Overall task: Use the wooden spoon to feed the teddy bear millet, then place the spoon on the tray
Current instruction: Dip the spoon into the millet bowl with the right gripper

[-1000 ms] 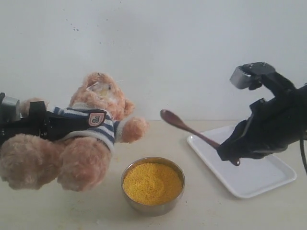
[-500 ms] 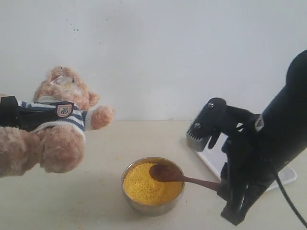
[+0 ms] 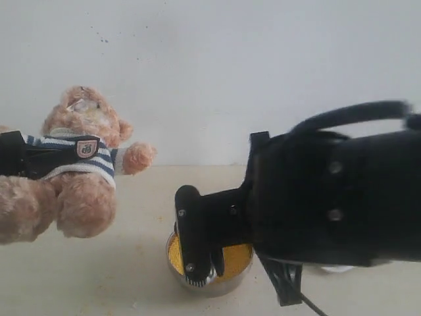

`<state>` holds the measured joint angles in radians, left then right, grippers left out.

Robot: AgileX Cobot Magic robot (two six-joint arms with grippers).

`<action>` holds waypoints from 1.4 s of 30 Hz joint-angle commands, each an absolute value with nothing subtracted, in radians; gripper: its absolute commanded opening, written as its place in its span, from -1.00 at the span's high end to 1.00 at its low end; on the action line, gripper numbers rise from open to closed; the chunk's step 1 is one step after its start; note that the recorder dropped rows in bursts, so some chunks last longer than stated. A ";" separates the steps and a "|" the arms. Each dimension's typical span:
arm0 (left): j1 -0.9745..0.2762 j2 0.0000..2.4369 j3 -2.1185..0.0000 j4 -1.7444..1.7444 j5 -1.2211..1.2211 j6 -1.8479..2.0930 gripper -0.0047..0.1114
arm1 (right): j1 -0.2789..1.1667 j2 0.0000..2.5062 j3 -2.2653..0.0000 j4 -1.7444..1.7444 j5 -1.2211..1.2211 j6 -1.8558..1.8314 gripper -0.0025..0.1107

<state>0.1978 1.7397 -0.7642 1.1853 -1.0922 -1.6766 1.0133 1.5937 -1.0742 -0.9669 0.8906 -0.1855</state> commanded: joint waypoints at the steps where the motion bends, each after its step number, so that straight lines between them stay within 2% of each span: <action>1: 0.199 1.734 -0.762 1.169 -1.105 -1.662 0.85 | 0.998 1.745 -1.211 -1.025 1.087 -0.216 0.96; 8: 0.199 1.734 -0.762 1.190 -1.105 -1.658 0.85 | 0.996 1.758 -1.239 -0.922 0.963 -0.349 0.96; 12: 0.199 1.734 -0.762 1.200 -1.108 -1.658 0.85 | 0.953 1.758 -1.239 -0.944 0.897 -0.258 0.96; 18: 0.199 1.734 -0.762 1.204 -1.108 -1.658 0.85 | 0.897 1.758 -1.239 -0.888 0.919 -0.325 0.96; 36: 0.199 1.734 -0.762 1.298 -1.117 -1.658 0.85 | 0.877 1.760 -1.239 -0.794 0.887 -0.374 0.96; 42: 0.199 1.734 -0.762 1.298 -1.133 -1.658 0.85 | 0.857 1.769 -1.239 -0.790 0.968 -0.366 0.96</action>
